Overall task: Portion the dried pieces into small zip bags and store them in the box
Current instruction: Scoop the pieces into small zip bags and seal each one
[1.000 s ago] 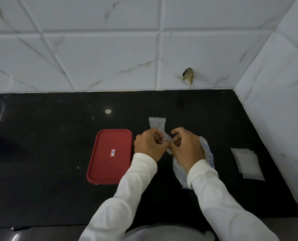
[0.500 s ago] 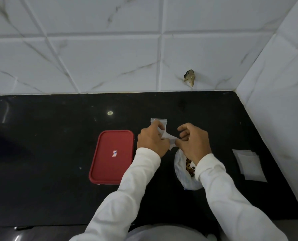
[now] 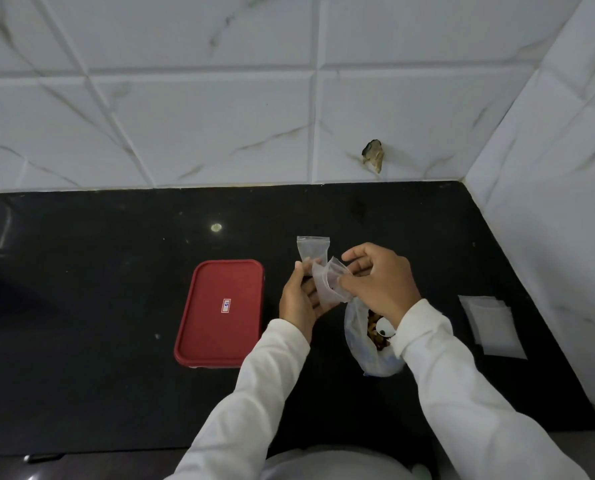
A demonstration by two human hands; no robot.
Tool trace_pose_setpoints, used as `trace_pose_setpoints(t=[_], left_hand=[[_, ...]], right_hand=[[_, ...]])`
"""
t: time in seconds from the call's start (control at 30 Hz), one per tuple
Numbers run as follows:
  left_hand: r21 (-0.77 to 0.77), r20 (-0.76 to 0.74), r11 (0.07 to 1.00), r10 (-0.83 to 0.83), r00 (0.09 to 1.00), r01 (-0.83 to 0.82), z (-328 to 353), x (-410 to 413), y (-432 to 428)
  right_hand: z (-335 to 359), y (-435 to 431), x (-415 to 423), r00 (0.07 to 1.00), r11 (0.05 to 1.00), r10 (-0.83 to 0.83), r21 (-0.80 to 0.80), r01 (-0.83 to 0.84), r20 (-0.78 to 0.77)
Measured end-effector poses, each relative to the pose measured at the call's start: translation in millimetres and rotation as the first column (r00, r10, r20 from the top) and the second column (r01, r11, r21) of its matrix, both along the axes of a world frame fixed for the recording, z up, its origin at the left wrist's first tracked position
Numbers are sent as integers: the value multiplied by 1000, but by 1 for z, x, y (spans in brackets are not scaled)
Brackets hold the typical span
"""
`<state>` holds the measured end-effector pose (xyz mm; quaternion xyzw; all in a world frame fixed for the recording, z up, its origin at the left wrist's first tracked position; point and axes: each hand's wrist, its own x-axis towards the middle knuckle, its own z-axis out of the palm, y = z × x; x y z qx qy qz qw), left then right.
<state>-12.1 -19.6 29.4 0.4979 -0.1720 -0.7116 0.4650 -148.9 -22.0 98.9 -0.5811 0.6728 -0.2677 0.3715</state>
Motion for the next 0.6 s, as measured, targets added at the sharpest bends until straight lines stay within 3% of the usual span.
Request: trace_pose_setpoints(t=[0.17,0.33,0.5,0.6], left_hand=[[34,-155,999,-8,988,14,0,-4,2],[84,-191,995,-32,981,49,-7,-6,6],[198,-218,980,27,976,17,-12,-11,11],[273,-178,962,73,981,-22,-23,-13,11]], right_hand=[[0,8,3,1000,998,14,62,-14,4],[3,14,0,999,995,32,93,-32,5],[12,23,-9,987,990,-11,143,-12,159],[15,28,-33,952,988,-139,109,113,274]])
